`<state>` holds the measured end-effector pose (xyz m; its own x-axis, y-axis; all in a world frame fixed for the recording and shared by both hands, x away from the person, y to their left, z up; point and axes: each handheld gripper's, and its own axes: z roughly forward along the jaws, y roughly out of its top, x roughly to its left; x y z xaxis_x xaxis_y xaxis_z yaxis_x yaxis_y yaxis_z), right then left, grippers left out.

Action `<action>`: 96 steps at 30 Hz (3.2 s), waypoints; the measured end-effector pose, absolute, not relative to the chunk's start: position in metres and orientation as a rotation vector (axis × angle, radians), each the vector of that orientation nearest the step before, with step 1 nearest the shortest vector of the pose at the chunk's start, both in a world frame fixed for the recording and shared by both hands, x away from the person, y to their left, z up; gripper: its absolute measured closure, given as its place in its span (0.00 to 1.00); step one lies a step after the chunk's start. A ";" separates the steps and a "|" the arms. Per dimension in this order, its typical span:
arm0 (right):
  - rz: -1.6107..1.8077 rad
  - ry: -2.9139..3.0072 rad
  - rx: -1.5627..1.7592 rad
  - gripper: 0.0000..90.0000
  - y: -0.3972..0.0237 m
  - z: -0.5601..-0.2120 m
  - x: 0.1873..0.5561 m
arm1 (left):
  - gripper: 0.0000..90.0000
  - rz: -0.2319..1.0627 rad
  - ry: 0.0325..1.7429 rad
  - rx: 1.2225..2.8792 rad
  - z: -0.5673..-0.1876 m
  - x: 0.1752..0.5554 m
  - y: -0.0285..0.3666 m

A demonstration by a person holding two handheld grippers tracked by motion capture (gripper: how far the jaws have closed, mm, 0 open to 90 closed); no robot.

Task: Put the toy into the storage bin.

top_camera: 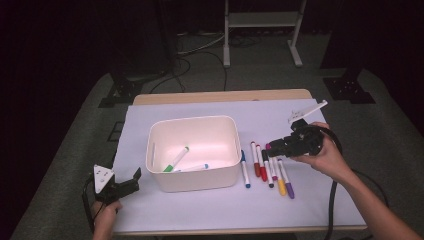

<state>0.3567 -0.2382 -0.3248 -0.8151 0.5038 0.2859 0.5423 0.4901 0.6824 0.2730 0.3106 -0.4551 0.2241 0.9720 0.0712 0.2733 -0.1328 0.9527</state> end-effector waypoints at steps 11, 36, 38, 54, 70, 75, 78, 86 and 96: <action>-1.209 -2.613 -1.084 0.62 -0.267 -0.367 0.352 | 0.00 0.973 1.199 1.595 -0.455 0.273 0.310; -0.981 -2.716 -1.380 0.66 -0.277 -0.435 0.349 | 0.00 0.978 1.191 1.595 -0.455 0.272 0.310; -0.961 -2.729 -1.400 0.67 -0.278 -0.438 0.349 | 0.00 0.978 1.192 1.595 -0.455 0.272 0.310; -0.976 -2.775 -1.488 0.83 -0.299 -0.440 0.341 | 0.00 0.976 1.195 1.597 -0.455 0.273 0.310; -1.148 -2.604 -1.349 0.84 -0.296 -0.404 0.332 | 0.00 0.976 1.195 1.597 -0.455 0.273 0.310; -1.210 -2.603 -1.230 0.84 -0.279 -0.374 0.330 | 0.00 0.973 1.198 1.596 -0.455 0.273 0.311; -1.241 -2.604 -1.180 0.84 -0.270 -0.358 0.331 | 0.00 0.974 1.197 1.596 -0.455 0.273 0.311; -1.268 -2.648 -1.068 0.84 -0.245 -0.323 0.332 | 0.00 0.973 1.198 1.598 -0.455 0.273 0.311; -1.281 -2.698 -0.923 0.84 -0.210 -0.288 0.333 | 0.00 0.969 1.200 1.595 -0.455 0.272 0.311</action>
